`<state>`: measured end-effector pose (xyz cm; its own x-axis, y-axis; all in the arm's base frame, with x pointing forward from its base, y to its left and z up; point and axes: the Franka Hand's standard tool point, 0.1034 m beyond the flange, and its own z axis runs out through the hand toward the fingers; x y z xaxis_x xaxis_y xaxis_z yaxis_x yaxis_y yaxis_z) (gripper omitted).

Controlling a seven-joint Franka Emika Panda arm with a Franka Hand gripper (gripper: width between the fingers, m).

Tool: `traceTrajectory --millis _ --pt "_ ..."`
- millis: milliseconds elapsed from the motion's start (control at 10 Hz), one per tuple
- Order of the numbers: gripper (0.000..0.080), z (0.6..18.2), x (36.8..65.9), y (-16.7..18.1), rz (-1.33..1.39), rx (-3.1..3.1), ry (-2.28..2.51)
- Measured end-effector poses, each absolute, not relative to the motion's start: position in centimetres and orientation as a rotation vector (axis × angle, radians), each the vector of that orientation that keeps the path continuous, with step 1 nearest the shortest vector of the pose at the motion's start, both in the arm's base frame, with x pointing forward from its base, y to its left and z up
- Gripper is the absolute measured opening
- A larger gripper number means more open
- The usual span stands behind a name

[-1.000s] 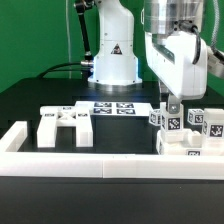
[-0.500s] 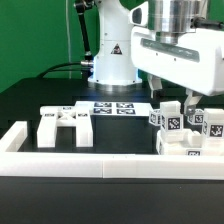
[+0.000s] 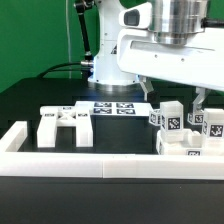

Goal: Assemble chair

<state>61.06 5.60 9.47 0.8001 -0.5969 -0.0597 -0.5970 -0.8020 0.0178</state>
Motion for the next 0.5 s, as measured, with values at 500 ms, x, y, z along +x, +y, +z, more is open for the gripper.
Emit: traceTrajectory --millis 500 --pt "0.0649 9.72 61.31 5.50 0.063 -3.115 0.226"
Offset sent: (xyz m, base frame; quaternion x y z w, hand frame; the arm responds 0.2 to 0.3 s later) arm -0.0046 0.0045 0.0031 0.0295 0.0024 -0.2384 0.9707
